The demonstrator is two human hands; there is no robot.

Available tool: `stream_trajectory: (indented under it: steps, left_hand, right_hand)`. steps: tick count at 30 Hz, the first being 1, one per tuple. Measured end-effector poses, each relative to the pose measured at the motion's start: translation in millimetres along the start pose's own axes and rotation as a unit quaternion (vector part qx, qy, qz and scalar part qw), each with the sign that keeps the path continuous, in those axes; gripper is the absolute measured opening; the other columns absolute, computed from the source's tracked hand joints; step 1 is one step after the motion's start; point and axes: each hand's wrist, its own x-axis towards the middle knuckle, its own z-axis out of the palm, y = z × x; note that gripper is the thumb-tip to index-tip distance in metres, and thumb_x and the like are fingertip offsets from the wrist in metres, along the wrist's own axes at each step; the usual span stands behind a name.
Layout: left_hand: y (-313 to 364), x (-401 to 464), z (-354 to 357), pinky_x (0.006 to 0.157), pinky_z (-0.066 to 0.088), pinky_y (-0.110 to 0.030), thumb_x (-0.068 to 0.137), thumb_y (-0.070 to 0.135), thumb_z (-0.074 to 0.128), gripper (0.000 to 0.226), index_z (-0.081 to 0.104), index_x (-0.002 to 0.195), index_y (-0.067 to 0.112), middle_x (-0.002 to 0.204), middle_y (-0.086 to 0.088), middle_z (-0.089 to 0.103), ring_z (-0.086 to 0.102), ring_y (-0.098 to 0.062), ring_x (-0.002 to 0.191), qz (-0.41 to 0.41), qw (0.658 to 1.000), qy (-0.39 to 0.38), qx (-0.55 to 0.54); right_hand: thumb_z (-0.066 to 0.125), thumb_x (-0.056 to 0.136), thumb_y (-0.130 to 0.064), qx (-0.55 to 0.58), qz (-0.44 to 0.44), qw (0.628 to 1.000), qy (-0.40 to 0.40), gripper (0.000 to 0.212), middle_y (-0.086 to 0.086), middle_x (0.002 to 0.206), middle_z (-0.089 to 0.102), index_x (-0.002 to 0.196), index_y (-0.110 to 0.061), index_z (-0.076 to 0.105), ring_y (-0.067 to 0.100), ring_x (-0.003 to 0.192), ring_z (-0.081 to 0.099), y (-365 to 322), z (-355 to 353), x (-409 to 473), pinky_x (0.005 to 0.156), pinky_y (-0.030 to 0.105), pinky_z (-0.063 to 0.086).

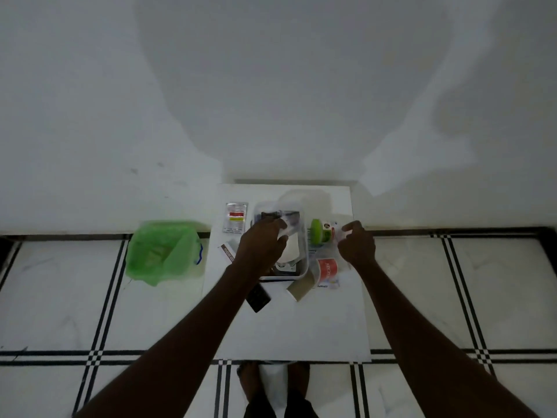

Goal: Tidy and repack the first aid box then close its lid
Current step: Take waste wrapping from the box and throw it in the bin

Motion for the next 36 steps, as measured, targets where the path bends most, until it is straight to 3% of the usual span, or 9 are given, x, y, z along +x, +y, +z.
stream_trajectory:
  steps: [5, 10, 17, 19, 22, 27, 29, 32, 36]
  left_hand:
    - [-4, 21, 19, 0.094, 0.051, -0.037, 0.094, 0.020, 0.059, 0.031, 0.065, 0.123, 0.013, 0.126, -0.007, 0.067, 0.059, -0.024, 0.118, 0.009, 1.000, 0.017, -0.019]
    - [-8, 34, 26, 0.095, 0.052, -0.042, 0.090, 0.014, 0.061, 0.036, 0.062, 0.126, 0.019, 0.130, -0.005, 0.064, 0.056, -0.025, 0.122, -0.015, 1.000, 0.012, -0.015]
    - [-8, 39, 29, 0.103, 0.042, -0.039, 0.085, 0.008, 0.069, 0.048, 0.057, 0.131, 0.018, 0.139, -0.008, 0.056, 0.046, -0.028, 0.131, 0.016, 0.999, -0.032, 0.037]
    - [-8, 41, 28, 0.104, 0.040, -0.038, 0.083, 0.007, 0.071, 0.051, 0.057, 0.130, 0.019, 0.137, -0.008, 0.057, 0.048, -0.028, 0.129, 0.024, 0.998, -0.040, 0.046]
    - [-9, 44, 29, 0.106, 0.037, -0.042, 0.079, 0.010, 0.075, 0.057, 0.056, 0.132, 0.021, 0.133, -0.009, 0.057, 0.051, -0.029, 0.125, 0.034, 0.995, -0.050, 0.079]
    - [-9, 46, 34, 0.103, 0.039, -0.043, 0.079, 0.012, 0.075, 0.051, 0.059, 0.127, 0.019, 0.127, -0.010, 0.058, 0.052, -0.028, 0.120, 0.045, 0.996, -0.029, 0.067]
    - [-7, 44, 39, 0.105, 0.038, -0.042, 0.082, 0.013, 0.072, 0.044, 0.060, 0.124, 0.017, 0.130, -0.009, 0.058, 0.050, -0.028, 0.124, 0.030, 0.999, -0.021, 0.021]
    - [-5, 39, 44, 0.104, 0.046, -0.046, 0.079, 0.026, 0.077, 0.055, 0.054, 0.129, 0.018, 0.136, -0.009, 0.056, 0.050, -0.031, 0.128, 0.005, 0.998, -0.053, -0.023]
    - [-6, 34, 44, 0.107, 0.042, -0.051, 0.070, 0.038, 0.083, 0.068, 0.053, 0.129, 0.021, 0.138, -0.008, 0.056, 0.049, -0.032, 0.130, 0.004, 0.999, -0.036, 0.027]
  right_hand:
    - [0.067, 0.071, -0.008, 0.009, 0.035, 0.999, 0.029, 0.044, 0.021, 0.110, 0.065, 0.112, 0.000, 0.053, 0.042, 0.108, 0.060, 7, 11, 21, 0.092, 0.041, 0.048]
    - [0.065, 0.074, -0.010, -0.012, 0.093, 0.995, -0.037, 0.065, 0.021, 0.119, 0.061, 0.132, -0.002, 0.037, 0.042, 0.116, 0.053, 16, 20, 12, 0.097, 0.041, 0.043]
    - [0.060, 0.076, -0.007, -0.022, 0.049, 0.998, -0.018, 0.037, 0.017, 0.113, 0.068, 0.113, -0.012, 0.060, 0.038, 0.109, 0.060, 23, 13, 6, 0.093, 0.041, 0.049]
    - [0.058, 0.078, -0.005, -0.023, 0.023, 0.999, -0.037, 0.026, 0.008, 0.112, 0.070, 0.099, -0.014, 0.070, 0.026, 0.103, 0.063, 22, -2, 3, 0.090, 0.034, 0.050]
    - [0.056, 0.083, -0.009, -0.039, -0.023, 0.998, -0.036, 0.022, -0.001, 0.092, 0.070, 0.088, -0.015, 0.077, 0.014, 0.086, 0.060, 17, -23, 0, 0.073, 0.022, 0.040]
    - [0.053, 0.084, -0.014, -0.028, -0.085, 0.995, 0.039, 0.022, 0.009, 0.088, 0.075, 0.083, -0.009, 0.074, 0.027, 0.085, 0.069, -3, -36, -3, 0.072, 0.030, 0.051]
    - [0.053, 0.085, -0.012, -0.023, -0.099, 0.994, 0.041, 0.022, 0.009, 0.086, 0.075, 0.082, -0.005, 0.073, 0.027, 0.083, 0.070, -10, -38, -4, 0.061, 0.023, 0.048]
    - [0.052, 0.086, -0.010, -0.020, -0.102, 0.994, 0.036, 0.022, 0.007, 0.084, 0.072, 0.083, -0.002, 0.072, 0.022, 0.079, 0.067, -19, -38, -9, 0.051, 0.016, 0.036]
    - [0.051, 0.087, -0.014, -0.001, -0.115, 0.992, 0.058, 0.023, 0.010, 0.080, 0.072, 0.082, -0.003, 0.071, 0.024, 0.071, 0.067, -33, -35, -13, 0.056, 0.022, 0.045]
